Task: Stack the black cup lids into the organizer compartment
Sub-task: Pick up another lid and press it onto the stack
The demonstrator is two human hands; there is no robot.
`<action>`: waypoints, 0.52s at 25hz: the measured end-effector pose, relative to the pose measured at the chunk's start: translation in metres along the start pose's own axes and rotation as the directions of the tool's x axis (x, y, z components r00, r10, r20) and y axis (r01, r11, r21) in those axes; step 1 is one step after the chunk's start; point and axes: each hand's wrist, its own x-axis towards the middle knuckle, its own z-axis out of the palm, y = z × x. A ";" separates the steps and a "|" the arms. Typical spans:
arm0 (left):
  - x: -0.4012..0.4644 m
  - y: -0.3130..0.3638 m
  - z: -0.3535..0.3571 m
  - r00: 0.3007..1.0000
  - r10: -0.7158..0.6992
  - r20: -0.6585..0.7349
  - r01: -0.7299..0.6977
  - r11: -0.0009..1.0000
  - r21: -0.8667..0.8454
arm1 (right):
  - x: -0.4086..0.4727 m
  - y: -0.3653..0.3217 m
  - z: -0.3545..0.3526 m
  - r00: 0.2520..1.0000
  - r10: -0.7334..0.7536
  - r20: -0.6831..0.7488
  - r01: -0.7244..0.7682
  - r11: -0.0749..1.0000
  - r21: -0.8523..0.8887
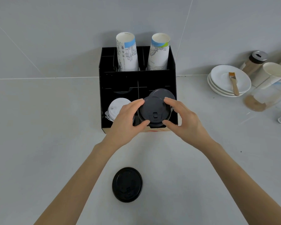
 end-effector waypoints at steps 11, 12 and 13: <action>0.052 0.003 0.016 1.000 0.026 0.008 -0.027 0.998 0.059 | 0.032 0.023 -0.012 0.996 0.044 -0.078 -0.045 0.999 -0.012; 0.055 0.003 0.018 1.000 0.021 0.014 -0.022 0.998 0.058 | 0.034 0.025 -0.011 0.996 0.048 -0.079 -0.050 0.999 -0.018; 0.058 0.002 0.019 1.000 0.013 0.022 -0.014 0.998 0.055 | 0.036 0.028 -0.011 0.995 0.056 -0.079 -0.057 0.998 -0.020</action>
